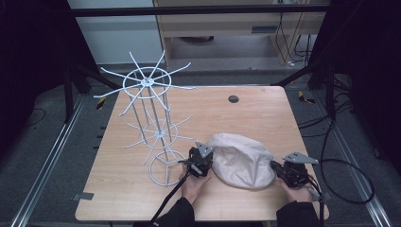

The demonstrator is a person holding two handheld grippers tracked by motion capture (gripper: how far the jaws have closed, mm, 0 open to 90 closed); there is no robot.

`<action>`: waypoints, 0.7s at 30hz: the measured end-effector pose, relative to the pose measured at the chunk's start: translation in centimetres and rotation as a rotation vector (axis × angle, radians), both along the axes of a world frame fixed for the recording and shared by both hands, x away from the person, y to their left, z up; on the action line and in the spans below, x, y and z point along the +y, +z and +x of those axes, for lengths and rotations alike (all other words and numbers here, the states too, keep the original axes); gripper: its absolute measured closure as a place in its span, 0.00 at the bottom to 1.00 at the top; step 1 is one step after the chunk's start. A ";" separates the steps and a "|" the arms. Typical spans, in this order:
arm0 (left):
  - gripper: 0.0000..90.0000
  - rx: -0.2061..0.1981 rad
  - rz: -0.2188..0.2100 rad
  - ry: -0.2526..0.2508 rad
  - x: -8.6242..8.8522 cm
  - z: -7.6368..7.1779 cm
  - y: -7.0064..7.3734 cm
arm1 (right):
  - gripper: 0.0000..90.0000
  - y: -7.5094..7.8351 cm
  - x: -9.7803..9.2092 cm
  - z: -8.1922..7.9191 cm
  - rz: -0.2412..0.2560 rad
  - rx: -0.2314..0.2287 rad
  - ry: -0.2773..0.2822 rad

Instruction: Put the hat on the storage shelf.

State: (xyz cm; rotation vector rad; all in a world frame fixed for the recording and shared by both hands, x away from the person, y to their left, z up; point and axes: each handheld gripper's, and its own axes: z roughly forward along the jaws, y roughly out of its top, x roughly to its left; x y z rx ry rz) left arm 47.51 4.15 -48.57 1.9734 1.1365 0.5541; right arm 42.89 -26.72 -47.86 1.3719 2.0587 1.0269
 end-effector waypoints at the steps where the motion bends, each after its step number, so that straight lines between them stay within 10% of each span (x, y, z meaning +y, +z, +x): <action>1: 0.99 -0.004 0.005 -0.001 0.1 -0.1 0.1 | 1.00 0.1 0.0 -0.1 0.002 0.001 0.005; 9: 0.99 -0.027 -0.055 -0.103 1.0 -4.1 1.7 | 1.00 1.2 -0.4 1.6 0.025 -0.085 -0.057; 14: 0.99 -0.002 -0.026 -0.181 -0.6 -5.5 0.6 | 1.00 0.0 -0.4 3.5 0.003 -0.048 -0.072; 21: 1.00 0.042 -0.016 -0.159 -1.9 -3.6 -0.6 | 1.00 -0.2 -0.2 3.1 -0.007 -0.021 -0.043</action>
